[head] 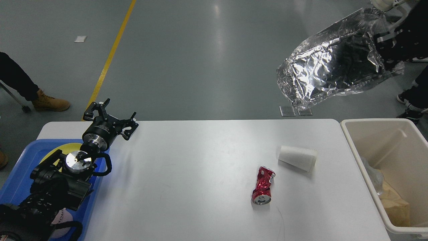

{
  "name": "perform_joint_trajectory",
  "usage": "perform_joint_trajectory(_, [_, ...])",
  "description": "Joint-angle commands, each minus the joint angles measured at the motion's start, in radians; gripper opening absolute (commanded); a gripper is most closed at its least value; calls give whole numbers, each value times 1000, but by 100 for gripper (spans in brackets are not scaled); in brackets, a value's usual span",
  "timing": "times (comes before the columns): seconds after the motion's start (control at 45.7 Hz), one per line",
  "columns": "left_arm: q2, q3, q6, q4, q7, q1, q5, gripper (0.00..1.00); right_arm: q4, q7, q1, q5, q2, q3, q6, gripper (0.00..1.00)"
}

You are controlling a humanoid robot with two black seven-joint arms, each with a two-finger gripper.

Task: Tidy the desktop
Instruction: 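Lift the large foil packet and carry it over the white bin, then release the large foil packet into the white bin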

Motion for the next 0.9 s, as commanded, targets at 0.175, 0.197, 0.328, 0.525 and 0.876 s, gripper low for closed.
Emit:
perform_joint_trajectory(0.175, [0, 0, 0, 0, 0, 0, 0, 96, -366, -1, -264, -145, -71, -204, 0, 0])
perform_joint_trajectory(0.197, [0, 0, 0, 0, 0, 0, 0, 96, -403, -1, -305, -166, -79, -204, 0, 0])
perform_joint_trajectory(0.328, [0, 0, 0, 0, 0, 0, 0, 96, -588, -1, -584, -229, -108, -202, 0, 0])
perform_joint_trajectory(0.525, [0, 0, 0, 0, 0, 0, 0, 96, -725, -1, -1017, -228, -101, -175, -320, 0])
perform_joint_trajectory(0.876, [0, 0, 0, 0, 0, 0, 0, 96, -791, 1, -1491, -232, -19, -86, -753, 0])
